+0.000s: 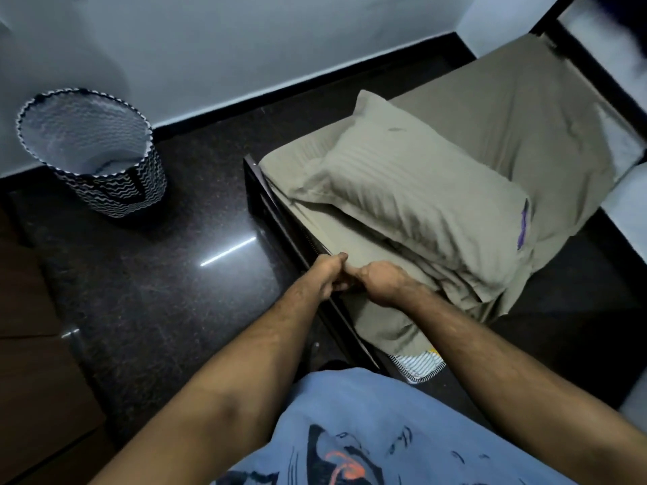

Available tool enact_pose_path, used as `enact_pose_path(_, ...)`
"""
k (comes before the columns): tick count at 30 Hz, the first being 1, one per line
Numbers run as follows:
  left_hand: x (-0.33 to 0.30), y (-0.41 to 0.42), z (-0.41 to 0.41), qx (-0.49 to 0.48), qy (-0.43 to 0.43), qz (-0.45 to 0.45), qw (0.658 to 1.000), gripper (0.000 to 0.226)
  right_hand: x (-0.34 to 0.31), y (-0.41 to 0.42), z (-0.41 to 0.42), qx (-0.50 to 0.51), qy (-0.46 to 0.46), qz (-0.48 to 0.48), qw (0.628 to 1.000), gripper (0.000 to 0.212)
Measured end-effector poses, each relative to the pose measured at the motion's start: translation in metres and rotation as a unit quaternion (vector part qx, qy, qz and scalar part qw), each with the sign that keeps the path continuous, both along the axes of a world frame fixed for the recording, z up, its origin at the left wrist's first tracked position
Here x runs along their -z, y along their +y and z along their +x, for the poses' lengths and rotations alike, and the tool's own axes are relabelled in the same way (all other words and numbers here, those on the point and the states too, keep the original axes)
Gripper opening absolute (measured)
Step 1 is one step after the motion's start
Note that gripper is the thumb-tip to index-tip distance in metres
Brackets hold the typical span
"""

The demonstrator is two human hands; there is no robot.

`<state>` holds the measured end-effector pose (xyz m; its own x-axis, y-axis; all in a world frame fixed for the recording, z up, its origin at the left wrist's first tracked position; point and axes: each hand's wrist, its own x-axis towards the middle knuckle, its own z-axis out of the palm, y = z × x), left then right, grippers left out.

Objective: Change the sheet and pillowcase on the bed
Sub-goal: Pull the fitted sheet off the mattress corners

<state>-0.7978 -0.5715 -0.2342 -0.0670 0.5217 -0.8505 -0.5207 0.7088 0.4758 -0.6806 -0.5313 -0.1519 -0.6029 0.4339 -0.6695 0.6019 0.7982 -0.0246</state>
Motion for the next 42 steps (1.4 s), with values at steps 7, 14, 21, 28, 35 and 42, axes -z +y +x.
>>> enact_pose_path(7,0.014,0.011,-0.005,-0.088,-0.061,0.006,0.994,0.021,-0.01,0.011,-0.008,0.039,-0.004,0.009,0.999,0.019)
enact_pose_path(14,0.004,0.0,-0.028,0.031,0.021,0.041,0.998,0.023,-0.013,0.049,-0.056,0.144,0.109,0.044,0.983,0.024)
enact_pose_path(21,0.01,-0.007,-0.049,0.08,0.064,0.071,0.992,0.027,0.043,0.083,-0.139,0.129,0.105,-0.035,0.985,0.036)
enact_pose_path(28,0.017,-0.009,-0.068,0.141,0.1,0.088,0.981,0.031,0.122,0.101,-0.196,0.063,0.015,-0.048,0.997,0.042)
enact_pose_path(35,0.014,0.011,-0.075,0.173,0.072,0.116,0.975,0.027,0.137,0.139,-0.235,0.05,-0.017,-0.023,0.998,0.039)
enact_pose_path(42,0.011,0.037,-0.093,0.182,0.137,0.127,0.965,0.028,0.113,0.175,-0.241,0.087,0.002,-0.028,0.996,0.043)
